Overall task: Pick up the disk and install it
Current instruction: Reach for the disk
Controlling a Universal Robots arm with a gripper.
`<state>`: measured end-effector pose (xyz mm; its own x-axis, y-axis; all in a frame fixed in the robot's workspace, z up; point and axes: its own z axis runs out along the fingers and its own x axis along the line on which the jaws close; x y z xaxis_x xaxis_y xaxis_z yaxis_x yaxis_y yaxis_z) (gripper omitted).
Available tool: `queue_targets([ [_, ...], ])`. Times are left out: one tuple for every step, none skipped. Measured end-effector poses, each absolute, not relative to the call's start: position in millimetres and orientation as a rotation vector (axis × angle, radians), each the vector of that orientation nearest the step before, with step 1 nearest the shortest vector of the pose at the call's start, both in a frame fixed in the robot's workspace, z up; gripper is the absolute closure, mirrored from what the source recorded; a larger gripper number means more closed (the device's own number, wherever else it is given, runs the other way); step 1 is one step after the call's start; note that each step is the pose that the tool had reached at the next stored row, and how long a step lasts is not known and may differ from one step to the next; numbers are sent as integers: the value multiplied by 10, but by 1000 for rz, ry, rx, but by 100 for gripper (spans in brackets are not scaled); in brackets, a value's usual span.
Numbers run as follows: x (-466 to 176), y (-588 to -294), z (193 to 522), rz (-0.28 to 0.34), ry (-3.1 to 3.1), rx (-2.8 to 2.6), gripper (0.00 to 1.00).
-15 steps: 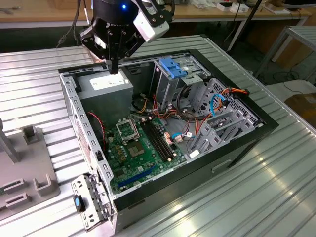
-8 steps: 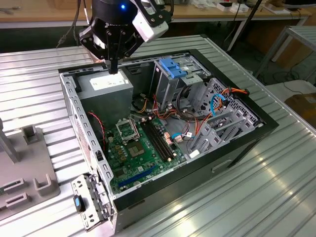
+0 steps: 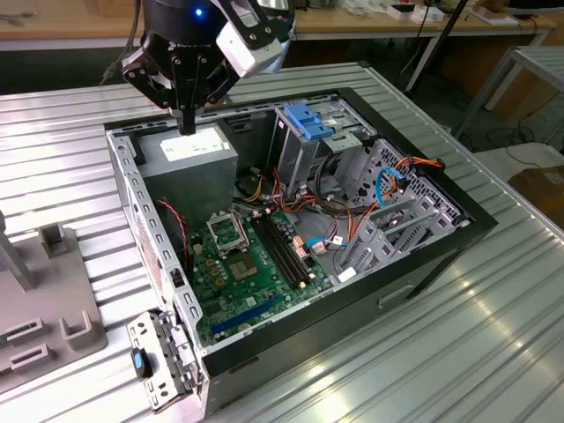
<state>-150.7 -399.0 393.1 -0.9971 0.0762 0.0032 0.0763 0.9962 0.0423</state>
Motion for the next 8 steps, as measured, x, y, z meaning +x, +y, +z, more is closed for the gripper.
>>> queue_targets([
  [-1530, -3989, 3931, -67, -3137, -120, 89],
  [-1546, -3989, 3931, -66, -3137, -120, 89],
  [-1558, -3989, 3930, -67, -3137, -120, 89],
  [-1570, -3989, 3931, -66, -3137, -120, 89],
  [-1582, -3989, 3930, -67, -3137, -120, 89],
  [-1592, -3989, 3931, -66, -3137, -120, 89],
  [-1604, -3989, 3930, -67, -3137, -120, 89],
  [-1613, -3990, 3930, -67, -3137, -120, 89],
])
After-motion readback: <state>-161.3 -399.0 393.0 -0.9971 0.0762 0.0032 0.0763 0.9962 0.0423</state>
